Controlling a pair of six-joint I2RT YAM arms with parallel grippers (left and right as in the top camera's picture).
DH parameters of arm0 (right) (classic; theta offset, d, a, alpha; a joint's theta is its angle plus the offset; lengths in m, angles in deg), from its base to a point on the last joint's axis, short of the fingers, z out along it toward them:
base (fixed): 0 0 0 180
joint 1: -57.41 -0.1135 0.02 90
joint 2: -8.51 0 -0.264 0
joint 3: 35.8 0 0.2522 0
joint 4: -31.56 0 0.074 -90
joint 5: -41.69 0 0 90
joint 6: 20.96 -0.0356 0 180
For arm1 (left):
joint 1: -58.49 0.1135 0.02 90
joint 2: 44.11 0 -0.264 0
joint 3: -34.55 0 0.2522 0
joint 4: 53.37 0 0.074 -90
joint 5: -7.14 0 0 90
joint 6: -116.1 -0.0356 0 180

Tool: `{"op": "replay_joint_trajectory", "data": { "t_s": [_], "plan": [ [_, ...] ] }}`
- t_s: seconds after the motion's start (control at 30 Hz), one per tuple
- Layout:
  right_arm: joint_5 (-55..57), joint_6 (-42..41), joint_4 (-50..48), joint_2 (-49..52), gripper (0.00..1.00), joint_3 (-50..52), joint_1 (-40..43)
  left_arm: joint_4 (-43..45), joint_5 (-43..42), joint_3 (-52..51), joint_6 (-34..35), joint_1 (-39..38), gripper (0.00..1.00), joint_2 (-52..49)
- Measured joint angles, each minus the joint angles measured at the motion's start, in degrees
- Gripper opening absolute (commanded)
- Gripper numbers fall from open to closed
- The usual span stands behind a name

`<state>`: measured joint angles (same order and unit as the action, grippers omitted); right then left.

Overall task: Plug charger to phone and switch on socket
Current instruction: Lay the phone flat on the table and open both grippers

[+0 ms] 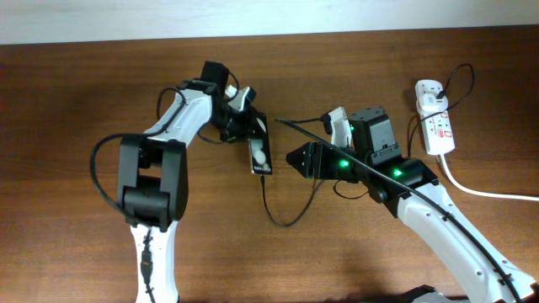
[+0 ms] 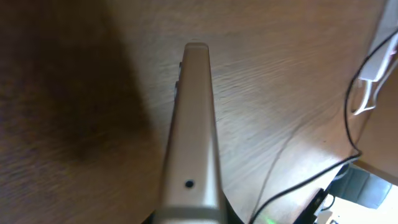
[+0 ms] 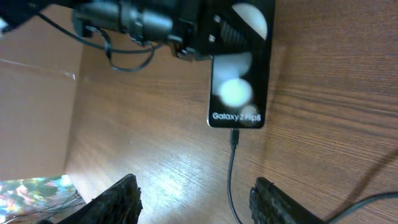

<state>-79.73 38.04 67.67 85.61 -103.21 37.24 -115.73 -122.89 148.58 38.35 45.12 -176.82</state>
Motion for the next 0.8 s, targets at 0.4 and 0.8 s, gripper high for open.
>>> {"op": "replay_joint_trajectory", "data": {
  "t_s": [0.4,0.8],
  "plan": [
    [0.15,-0.02,0.00,0.00,0.60,0.00,0.00,-0.17,0.02,-0.07,0.50,-2.27,0.11,-0.42],
    [0.13,0.02,0.00,0.00,0.60,0.00,0.00,-0.22,1.16,-0.07,0.85,-2.27,0.20,-0.42]
  ]
}}
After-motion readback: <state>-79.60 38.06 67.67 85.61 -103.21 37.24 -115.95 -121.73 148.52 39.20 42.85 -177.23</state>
